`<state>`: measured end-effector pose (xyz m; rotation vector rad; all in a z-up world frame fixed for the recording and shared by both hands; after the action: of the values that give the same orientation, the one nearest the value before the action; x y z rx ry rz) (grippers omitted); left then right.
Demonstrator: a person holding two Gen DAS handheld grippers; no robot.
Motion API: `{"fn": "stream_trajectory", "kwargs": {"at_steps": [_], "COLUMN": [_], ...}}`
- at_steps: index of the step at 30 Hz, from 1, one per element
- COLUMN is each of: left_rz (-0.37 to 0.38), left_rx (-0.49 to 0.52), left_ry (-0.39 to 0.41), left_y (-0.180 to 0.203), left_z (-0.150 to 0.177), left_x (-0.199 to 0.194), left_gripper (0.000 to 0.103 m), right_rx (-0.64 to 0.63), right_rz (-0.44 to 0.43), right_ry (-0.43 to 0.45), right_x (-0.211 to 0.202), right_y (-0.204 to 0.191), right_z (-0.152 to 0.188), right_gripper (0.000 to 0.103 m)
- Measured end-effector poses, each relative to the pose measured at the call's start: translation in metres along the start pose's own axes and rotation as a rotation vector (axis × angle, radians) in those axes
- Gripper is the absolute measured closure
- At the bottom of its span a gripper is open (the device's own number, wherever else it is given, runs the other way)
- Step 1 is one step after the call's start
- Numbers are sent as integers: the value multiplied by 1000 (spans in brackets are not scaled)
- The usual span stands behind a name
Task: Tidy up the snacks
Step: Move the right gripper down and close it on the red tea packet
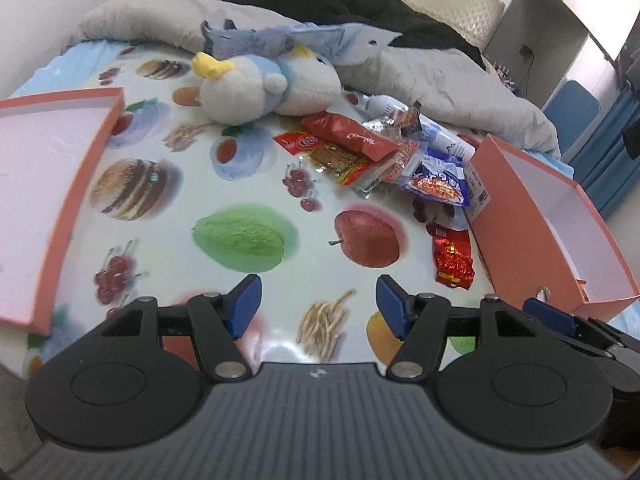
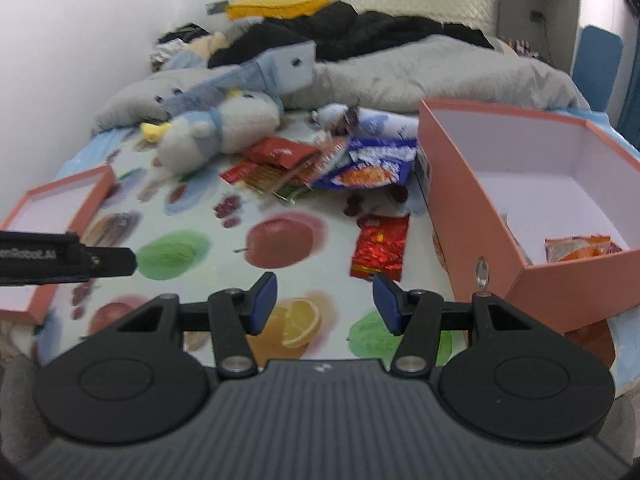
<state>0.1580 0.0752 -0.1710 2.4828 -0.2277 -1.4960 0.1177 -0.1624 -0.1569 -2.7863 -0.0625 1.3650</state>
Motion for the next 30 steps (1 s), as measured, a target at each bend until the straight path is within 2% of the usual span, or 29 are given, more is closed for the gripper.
{"fn": "stream_trajectory", "kwargs": {"at_steps": [12,18,19,21,23,29,30], "left_rz": [-13,-19,-19,-16,-13,-15,-16], "left_rx": [40,45,46,43,40,44,44], "left_ry": [-58,-99,-104,-114,-122,-125,-121], "left_y": [4,1,1,1,1,1,1], "left_z": [-41,-48,-48,-49,-49,-51,-51], "left_x": [75,101,104,110,115,118,117], "left_gripper": [34,34,34,34,34,34,34], "right_rx": [32,-24,-15,-14,-13,53,50], "right_rz": [82,137,138,148,170,132,127], "right_ry": [-16,-25,-32,-34,-36,-77,-81], "right_x": [77,109,112,117,122,133,133], "right_y": [16,16,18,18,19,27,27], "right_z": [-25,-35,-36,-37,-37,-36,-36], "right_gripper": [48,47,46,35,34,36,40]}}
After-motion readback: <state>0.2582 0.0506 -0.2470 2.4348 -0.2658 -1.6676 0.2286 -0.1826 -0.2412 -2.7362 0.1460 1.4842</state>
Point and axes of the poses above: each gripper's, at about its wrist camera, not at the fingertips, and x roughly the way its jaws point, y to its right, z to its underside, the point moved 1 cm from there along x, roughly the way its jaws point, and after that the axes turned 12 degrees about -y, right-handed, at the moved point
